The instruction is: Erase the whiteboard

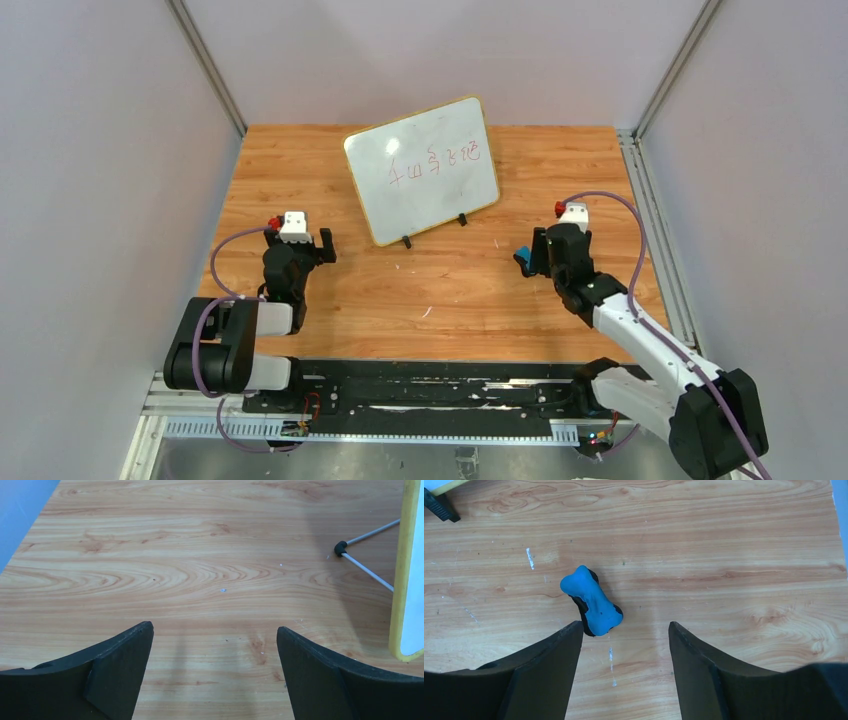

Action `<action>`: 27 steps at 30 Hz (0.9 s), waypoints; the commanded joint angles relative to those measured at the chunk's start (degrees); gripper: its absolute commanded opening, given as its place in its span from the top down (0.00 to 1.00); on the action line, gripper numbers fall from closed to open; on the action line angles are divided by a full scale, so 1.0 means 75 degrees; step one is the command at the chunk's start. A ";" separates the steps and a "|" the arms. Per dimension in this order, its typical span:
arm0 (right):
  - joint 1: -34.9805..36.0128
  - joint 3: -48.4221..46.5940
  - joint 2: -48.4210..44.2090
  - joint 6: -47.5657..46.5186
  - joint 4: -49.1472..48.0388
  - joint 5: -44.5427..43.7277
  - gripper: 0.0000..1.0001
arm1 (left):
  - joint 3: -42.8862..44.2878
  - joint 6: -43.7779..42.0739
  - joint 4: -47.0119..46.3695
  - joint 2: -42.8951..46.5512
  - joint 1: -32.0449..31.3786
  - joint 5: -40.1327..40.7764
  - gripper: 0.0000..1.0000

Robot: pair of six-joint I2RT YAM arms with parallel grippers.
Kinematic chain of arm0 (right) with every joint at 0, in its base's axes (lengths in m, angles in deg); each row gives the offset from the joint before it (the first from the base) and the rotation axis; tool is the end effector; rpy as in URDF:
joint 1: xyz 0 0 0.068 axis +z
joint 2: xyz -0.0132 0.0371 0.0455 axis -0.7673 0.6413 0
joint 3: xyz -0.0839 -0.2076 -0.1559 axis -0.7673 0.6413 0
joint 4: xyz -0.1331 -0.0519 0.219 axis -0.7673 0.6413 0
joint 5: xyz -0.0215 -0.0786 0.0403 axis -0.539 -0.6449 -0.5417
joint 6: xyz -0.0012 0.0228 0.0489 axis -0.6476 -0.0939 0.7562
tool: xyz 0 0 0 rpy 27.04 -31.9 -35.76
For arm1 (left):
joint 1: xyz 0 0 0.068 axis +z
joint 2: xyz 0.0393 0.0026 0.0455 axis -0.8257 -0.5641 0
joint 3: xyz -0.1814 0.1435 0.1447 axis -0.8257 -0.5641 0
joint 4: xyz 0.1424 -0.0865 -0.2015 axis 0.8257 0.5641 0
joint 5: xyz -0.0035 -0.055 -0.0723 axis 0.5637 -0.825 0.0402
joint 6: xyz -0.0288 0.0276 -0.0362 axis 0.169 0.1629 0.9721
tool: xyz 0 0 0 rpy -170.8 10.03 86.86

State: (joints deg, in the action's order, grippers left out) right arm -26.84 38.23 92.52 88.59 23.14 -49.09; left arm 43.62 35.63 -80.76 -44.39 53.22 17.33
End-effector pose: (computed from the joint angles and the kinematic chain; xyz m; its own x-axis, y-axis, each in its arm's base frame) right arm 0.2008 0.0712 0.2299 -0.4670 0.1137 -0.8769 0.0986 0.9922 0.0762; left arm 0.2209 -0.0070 0.1532 -0.1349 0.0474 -0.9897 -0.0200 0.9985 0.0505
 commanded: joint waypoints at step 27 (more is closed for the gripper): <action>-0.0873 -0.3420 0.3270 -0.1112 0.3624 0.2193 0.35 | 0.0155 -0.0038 -0.0121 -0.0055 -0.0035 0.0057 0.02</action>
State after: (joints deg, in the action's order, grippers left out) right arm -31.22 14.73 114.75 81.75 45.83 -37.58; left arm 43.62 35.63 -80.76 -44.39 53.22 17.35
